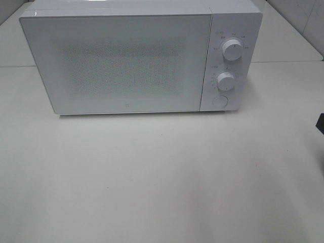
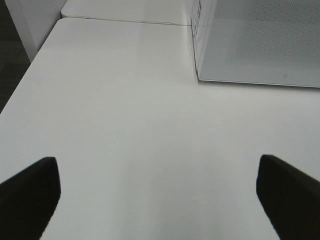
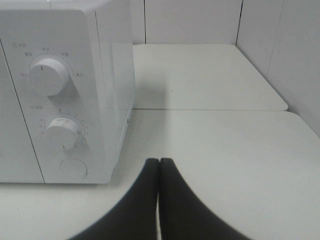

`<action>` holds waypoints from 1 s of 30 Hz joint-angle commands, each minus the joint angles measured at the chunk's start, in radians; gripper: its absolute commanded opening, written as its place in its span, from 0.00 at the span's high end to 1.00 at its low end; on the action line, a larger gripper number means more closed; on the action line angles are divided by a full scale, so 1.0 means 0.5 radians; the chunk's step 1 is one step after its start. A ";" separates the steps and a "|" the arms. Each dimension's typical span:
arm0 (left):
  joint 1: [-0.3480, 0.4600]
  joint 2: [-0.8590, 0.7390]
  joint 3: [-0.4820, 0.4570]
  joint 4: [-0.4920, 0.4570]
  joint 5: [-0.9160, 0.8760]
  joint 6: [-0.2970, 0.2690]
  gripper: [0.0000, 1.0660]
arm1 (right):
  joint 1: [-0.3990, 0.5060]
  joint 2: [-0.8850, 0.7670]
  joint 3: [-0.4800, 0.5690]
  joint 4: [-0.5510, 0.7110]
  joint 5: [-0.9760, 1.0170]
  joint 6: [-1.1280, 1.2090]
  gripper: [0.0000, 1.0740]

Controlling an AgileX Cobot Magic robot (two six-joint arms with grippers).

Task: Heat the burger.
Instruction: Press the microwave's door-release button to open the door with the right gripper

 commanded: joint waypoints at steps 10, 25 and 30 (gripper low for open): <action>-0.012 -0.028 0.006 -0.016 -0.032 0.006 0.05 | -0.006 0.728 0.034 -0.180 -0.696 0.424 1.00; -0.012 -0.028 0.006 -0.016 -0.032 0.006 0.05 | 0.580 0.878 -0.044 0.194 -0.688 1.062 1.00; -0.012 -0.028 0.006 -0.016 -0.032 0.006 0.05 | 0.734 1.106 -0.214 0.212 -0.690 1.520 1.00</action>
